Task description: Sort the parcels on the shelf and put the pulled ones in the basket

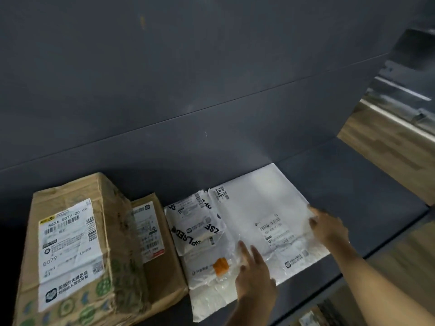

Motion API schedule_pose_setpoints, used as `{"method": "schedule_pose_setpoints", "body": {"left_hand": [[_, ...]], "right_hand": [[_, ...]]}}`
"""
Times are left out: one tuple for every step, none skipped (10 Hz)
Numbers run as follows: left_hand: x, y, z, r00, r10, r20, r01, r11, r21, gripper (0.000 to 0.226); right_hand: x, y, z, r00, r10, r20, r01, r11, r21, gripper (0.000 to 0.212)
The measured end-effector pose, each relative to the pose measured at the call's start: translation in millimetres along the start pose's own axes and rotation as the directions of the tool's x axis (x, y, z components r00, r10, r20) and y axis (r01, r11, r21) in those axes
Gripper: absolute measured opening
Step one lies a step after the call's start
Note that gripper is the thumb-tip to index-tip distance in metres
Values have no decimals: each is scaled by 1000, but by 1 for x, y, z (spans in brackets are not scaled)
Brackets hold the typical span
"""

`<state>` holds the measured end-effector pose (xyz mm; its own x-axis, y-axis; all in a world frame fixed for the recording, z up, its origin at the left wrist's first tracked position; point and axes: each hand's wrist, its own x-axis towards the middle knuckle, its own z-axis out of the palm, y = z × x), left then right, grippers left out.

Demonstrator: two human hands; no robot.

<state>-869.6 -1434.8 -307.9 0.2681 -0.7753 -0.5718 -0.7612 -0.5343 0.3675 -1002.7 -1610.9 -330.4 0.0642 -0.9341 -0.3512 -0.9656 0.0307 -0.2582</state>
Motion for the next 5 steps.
{"method": "schedule_pose_setpoints", "body": {"left_hand": [[3, -4, 2, 1000, 4, 30, -7, 994, 112, 83], [7, -5, 5, 1000, 4, 22, -7, 990, 141, 83], [9, -6, 11, 1000, -6, 20, 3, 987, 160, 83], [8, -4, 7, 1000, -15, -12, 17, 985, 169, 84], [-10, -1, 0, 998, 48, -44, -39, 981, 190, 84]], "right_hand": [[-8, 3, 8, 998, 47, 45, -43, 996, -74, 49], [-13, 6, 11, 996, 77, 55, -75, 996, -42, 48], [-16, 7, 8, 997, 51, 63, -47, 997, -68, 50], [-22, 8, 4, 997, 40, 69, -35, 996, -78, 53], [-31, 8, -4, 999, -6, -34, 11, 992, 128, 54]]}}
